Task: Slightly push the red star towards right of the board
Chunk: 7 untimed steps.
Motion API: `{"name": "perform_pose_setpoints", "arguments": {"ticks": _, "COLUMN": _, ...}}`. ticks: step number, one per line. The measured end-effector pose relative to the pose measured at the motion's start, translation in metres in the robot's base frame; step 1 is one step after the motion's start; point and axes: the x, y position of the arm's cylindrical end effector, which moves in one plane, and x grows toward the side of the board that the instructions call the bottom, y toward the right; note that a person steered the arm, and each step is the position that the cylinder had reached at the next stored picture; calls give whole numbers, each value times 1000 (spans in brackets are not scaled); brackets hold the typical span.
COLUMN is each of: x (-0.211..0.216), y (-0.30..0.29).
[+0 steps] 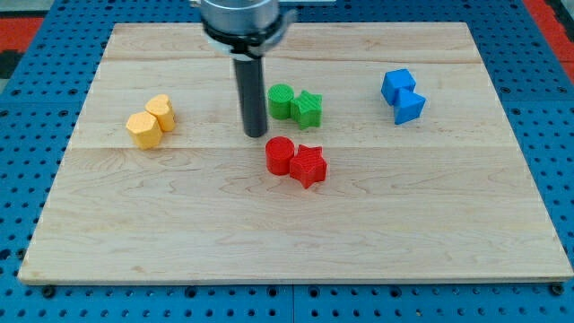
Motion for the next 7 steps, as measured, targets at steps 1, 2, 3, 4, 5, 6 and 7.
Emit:
{"name": "perform_pose_setpoints", "arguments": {"ticks": 1, "x": 35, "y": 10}}
{"name": "perform_pose_setpoints", "arguments": {"ticks": 2, "x": 41, "y": 9}}
{"name": "perform_pose_setpoints", "arguments": {"ticks": 3, "x": 37, "y": 7}}
{"name": "perform_pose_setpoints", "arguments": {"ticks": 4, "x": 26, "y": 20}}
{"name": "perform_pose_setpoints", "arguments": {"ticks": 5, "x": 37, "y": 37}}
{"name": "perform_pose_setpoints", "arguments": {"ticks": 6, "x": 47, "y": 43}}
{"name": "perform_pose_setpoints", "arguments": {"ticks": 7, "x": 36, "y": 33}}
